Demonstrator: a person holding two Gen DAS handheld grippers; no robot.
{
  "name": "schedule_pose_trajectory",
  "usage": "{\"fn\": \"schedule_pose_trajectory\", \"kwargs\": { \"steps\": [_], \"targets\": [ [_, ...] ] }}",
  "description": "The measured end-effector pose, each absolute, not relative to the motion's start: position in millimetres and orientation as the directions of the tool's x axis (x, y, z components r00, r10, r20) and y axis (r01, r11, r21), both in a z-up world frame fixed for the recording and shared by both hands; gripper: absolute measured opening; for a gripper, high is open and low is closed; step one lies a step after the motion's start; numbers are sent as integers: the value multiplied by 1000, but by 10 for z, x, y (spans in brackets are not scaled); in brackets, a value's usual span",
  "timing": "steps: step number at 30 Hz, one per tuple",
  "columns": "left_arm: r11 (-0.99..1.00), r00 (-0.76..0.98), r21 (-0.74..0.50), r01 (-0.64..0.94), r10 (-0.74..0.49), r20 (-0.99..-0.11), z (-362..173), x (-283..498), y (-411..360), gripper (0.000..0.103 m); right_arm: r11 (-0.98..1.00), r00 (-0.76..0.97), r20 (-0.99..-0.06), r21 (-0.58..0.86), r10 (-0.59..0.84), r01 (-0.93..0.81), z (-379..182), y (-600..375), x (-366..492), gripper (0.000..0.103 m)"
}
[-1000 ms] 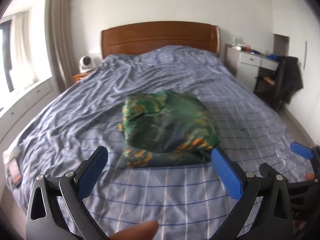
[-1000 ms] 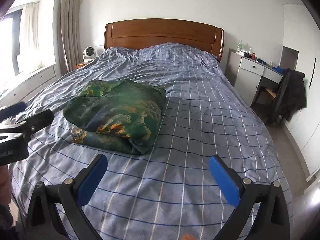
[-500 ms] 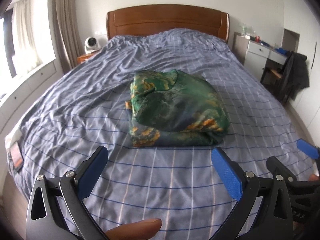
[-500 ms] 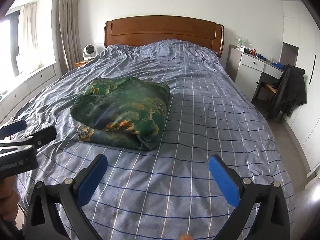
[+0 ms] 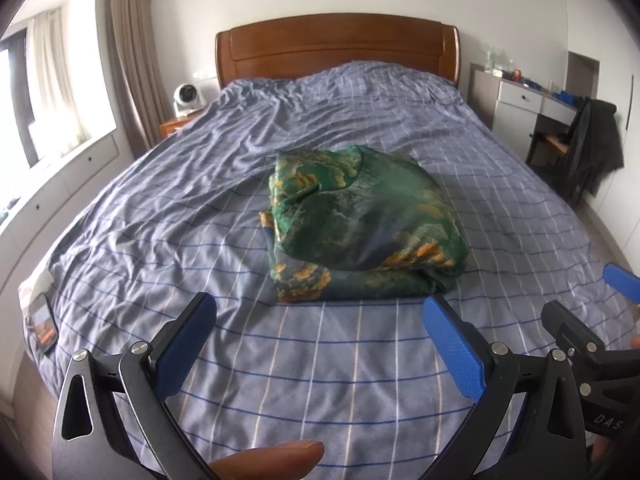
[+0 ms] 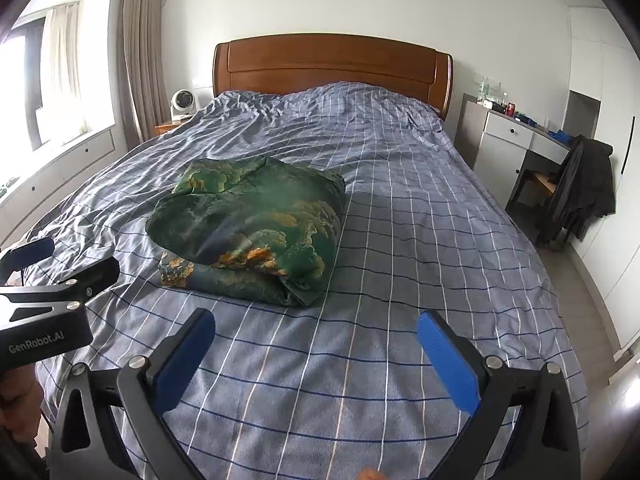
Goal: Fold large clothes
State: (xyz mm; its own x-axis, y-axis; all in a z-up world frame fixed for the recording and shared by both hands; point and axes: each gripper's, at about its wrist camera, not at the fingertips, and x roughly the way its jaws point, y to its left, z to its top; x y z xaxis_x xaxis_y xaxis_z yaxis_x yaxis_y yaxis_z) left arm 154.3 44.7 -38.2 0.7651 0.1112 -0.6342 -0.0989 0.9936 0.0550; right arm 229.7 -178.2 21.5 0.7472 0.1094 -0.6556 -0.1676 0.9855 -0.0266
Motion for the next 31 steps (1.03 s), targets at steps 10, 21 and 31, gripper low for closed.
{"fn": "schedule_pose_trajectory", "kwargs": {
  "steps": [10, 21, 31],
  "targets": [
    [991, 767, 65, -120, 134, -628, -369, 1541, 499, 103, 984, 743, -661, -42, 102, -173, 237, -1697, 2339, 103],
    [988, 783, 107, -111, 154, -602, -371, 1509, 405, 103, 985, 731, -674, -27, 109, -173, 165, -1697, 2331, 103],
    [986, 815, 116, -116, 161, -556, -338, 1399, 354, 103, 985, 731, -674, -34, 101, -168, 157, -1712, 2314, 103]
  ]
}}
